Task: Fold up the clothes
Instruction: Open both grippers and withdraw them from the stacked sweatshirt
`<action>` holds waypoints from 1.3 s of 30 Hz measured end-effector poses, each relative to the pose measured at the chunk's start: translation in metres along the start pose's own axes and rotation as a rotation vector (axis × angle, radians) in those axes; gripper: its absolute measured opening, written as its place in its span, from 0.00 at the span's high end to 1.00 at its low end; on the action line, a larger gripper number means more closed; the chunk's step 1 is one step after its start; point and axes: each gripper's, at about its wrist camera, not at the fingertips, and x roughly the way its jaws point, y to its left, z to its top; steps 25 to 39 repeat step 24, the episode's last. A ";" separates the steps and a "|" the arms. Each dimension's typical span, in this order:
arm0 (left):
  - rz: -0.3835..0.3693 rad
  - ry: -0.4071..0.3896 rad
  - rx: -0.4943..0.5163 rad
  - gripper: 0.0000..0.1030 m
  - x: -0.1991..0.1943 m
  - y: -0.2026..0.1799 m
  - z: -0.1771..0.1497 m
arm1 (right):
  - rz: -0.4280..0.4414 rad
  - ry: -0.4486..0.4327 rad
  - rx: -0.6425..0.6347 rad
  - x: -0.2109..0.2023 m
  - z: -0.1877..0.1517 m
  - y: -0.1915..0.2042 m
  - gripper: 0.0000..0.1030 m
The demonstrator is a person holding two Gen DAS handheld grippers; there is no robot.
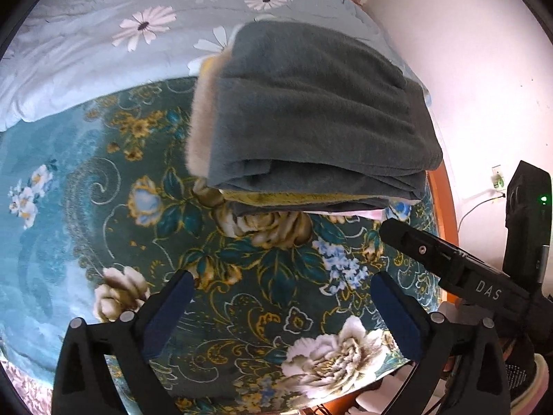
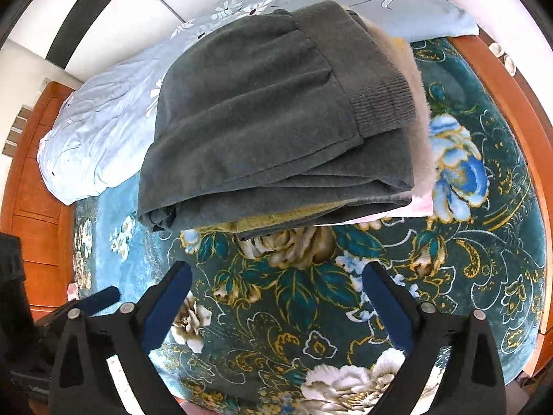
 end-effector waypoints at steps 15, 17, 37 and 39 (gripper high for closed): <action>0.034 -0.027 -0.062 0.00 -0.009 0.012 -0.002 | -0.107 -0.132 -0.164 -0.008 -0.005 0.025 0.00; 0.057 -0.024 -0.075 0.00 -0.006 0.014 -0.002 | -0.121 -0.127 -0.171 -0.007 -0.006 0.025 0.00; 0.102 -0.027 -0.027 0.00 0.003 0.007 0.002 | -0.135 -0.108 -0.171 -0.005 -0.009 0.020 0.00; 0.102 -0.027 -0.027 0.00 0.003 0.007 0.002 | -0.135 -0.108 -0.171 -0.005 -0.009 0.020 0.00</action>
